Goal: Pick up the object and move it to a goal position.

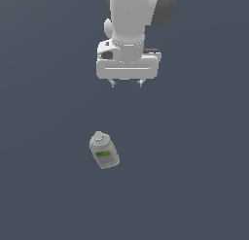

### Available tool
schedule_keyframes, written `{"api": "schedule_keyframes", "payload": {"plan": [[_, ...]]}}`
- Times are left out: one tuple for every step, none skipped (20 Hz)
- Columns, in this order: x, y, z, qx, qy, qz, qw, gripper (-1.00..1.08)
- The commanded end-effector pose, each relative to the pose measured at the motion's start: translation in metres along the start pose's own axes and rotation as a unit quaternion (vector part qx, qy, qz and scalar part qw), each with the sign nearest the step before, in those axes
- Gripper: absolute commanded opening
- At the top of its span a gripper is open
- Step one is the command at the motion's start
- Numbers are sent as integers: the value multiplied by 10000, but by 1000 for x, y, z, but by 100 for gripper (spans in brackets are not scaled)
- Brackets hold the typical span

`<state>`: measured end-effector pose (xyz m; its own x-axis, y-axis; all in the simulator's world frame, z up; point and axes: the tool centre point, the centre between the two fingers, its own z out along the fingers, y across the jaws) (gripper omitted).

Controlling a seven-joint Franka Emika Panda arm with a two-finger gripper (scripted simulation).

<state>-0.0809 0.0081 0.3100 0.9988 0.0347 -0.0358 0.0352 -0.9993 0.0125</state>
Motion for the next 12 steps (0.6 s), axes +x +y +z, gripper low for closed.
{"api": "schedule_keyframes", "payload": {"plan": [[0, 0, 0, 0, 0, 0, 10000, 100], [0, -1, 0, 3, 0, -4, 10000, 100], [0, -2, -1, 10, 0, -10, 10000, 100], [0, -5, -1, 22, 0, -24, 10000, 100], [-1, -10, -2, 38, 0, -42, 10000, 100], [-1, -15, -4, 59, 0, -67, 10000, 100], [-2, -21, -5, 81, -1, -96, 9999, 100], [-2, -25, -6, 98, -1, -121, 9999, 100], [-3, -28, -7, 110, -2, -142, 9998, 100], [-3, -30, -7, 117, -2, -157, 9998, 100], [-4, -31, -7, 119, -2, -166, 9998, 100], [-3, -31, -7, 119, -2, -166, 9998, 100]]}}
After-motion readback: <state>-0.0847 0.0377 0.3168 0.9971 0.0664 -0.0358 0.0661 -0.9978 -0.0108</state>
